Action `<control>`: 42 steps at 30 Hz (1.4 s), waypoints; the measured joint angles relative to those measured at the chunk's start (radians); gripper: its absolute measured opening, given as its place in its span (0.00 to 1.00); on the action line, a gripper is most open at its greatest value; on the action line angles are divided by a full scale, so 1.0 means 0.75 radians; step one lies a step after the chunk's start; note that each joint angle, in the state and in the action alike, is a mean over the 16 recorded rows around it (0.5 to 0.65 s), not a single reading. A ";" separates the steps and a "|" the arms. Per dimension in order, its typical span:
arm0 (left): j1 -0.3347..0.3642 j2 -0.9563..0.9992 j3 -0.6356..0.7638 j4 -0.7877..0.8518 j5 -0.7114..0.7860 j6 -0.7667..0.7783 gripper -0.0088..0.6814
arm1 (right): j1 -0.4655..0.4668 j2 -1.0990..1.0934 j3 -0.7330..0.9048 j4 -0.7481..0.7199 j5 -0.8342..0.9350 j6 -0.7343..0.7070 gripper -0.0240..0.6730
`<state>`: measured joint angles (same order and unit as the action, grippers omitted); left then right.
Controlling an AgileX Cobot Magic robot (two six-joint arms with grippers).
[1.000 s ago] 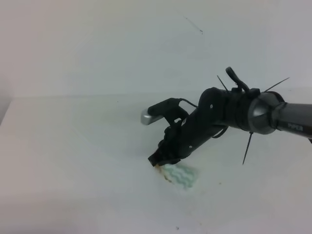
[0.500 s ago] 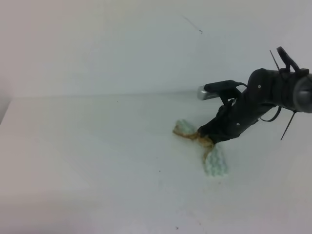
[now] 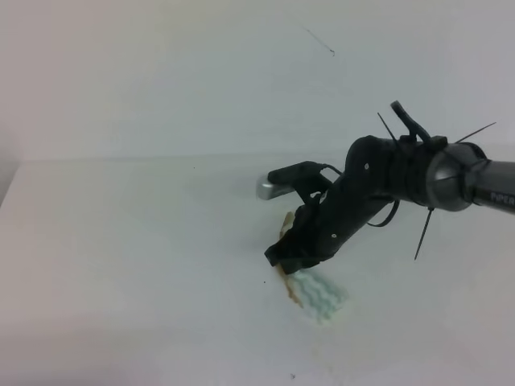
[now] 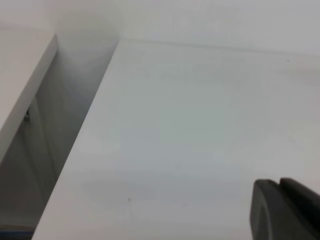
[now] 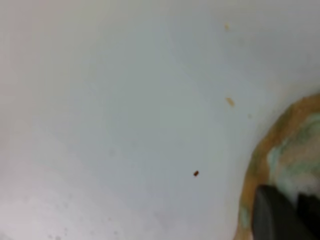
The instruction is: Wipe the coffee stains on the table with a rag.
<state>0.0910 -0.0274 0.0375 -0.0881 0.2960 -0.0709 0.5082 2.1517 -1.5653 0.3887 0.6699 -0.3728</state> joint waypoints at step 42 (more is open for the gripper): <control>0.000 0.000 0.000 0.000 0.000 0.000 0.01 | -0.384 -0.529 0.758 0.644 -0.561 -0.684 0.04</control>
<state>0.0910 -0.0274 0.0375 -0.0881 0.2960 -0.0709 0.2202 1.7548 -0.9967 0.8717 0.2488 -0.8859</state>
